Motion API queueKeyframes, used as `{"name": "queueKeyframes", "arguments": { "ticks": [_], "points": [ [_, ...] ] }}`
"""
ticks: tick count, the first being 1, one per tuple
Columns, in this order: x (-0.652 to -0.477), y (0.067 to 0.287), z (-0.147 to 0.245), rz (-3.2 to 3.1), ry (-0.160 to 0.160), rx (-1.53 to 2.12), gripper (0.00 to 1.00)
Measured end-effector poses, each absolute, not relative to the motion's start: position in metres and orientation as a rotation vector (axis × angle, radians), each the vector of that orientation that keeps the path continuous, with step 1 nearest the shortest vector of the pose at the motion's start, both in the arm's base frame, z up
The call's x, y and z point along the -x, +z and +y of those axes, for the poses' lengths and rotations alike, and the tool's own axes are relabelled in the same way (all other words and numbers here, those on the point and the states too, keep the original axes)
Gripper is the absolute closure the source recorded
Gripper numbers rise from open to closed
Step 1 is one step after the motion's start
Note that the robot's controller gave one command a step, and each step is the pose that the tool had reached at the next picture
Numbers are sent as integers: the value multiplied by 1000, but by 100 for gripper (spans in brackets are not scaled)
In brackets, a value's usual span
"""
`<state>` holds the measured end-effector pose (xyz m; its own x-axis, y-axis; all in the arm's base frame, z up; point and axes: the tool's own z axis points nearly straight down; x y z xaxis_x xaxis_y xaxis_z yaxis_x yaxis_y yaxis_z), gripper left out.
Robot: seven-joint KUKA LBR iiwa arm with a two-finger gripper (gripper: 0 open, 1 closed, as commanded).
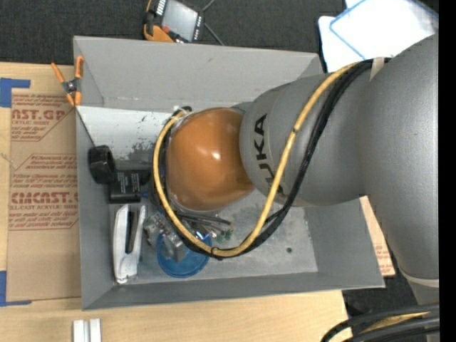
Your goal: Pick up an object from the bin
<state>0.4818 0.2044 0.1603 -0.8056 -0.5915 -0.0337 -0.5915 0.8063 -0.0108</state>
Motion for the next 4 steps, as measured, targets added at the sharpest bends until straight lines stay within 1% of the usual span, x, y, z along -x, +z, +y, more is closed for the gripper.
{"name": "queueKeyframes", "arguments": {
  "ticks": [1, 2, 3, 4],
  "points": [
    [-493, 84, 224, 2860, -12, 1224, 100],
    [-493, 85, 223, 2859, -14, 1220, 100],
    [-495, 97, 225, 2870, -12, 1216, 100],
    [-539, 134, 233, 2814, -14, 1322, 100]
  ]
}}
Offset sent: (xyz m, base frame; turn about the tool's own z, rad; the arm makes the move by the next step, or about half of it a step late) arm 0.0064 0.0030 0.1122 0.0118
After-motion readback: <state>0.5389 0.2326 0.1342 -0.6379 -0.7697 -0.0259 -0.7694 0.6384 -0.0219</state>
